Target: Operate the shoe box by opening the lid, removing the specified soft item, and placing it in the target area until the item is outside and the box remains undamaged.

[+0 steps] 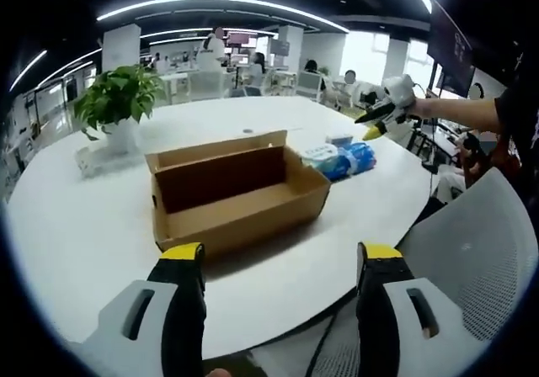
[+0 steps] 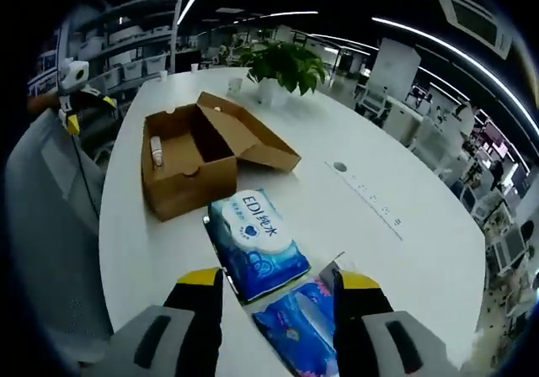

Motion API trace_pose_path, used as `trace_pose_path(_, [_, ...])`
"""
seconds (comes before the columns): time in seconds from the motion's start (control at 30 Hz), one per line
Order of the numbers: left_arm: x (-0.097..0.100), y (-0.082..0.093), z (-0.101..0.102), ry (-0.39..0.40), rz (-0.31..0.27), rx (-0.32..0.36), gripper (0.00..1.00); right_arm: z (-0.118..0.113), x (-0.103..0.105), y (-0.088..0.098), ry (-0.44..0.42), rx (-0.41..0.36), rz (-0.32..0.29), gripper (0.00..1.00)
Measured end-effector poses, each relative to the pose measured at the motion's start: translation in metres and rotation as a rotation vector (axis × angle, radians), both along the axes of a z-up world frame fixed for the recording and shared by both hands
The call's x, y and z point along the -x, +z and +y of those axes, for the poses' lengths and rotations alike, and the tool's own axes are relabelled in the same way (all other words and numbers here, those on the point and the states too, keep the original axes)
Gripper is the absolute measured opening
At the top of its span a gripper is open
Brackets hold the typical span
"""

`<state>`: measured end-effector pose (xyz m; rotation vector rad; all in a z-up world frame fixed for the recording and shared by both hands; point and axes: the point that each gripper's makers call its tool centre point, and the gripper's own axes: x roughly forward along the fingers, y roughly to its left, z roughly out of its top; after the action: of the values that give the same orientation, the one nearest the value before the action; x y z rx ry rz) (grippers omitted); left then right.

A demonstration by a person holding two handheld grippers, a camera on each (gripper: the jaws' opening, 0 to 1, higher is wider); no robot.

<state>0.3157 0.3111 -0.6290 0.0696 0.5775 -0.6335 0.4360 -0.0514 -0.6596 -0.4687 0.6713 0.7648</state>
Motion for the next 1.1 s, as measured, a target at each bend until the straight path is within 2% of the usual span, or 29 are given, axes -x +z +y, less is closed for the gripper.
trace_pose_path(0.3, [-0.022,0.0,0.006,-0.048,-0.005,-0.052,0.71,0.016,0.022,-0.002,-0.025,-0.052,-0.009,0.59])
trace_pose_path(0.63, [-0.054,0.002,0.011,-0.139,-0.004,-0.135,0.68,0.047,0.05,0.016,-0.07,-0.152,-0.044,0.68])
trace_pose_path(0.8, [-0.072,0.006,0.01,-0.179,-0.014,-0.168,0.66,0.053,0.059,0.022,-0.11,-0.186,-0.063,0.72])
trace_pose_path(1.1, [-0.1,-0.001,0.007,-0.27,0.006,-0.266,0.63,0.061,0.078,0.027,-0.155,-0.209,-0.085,0.81])
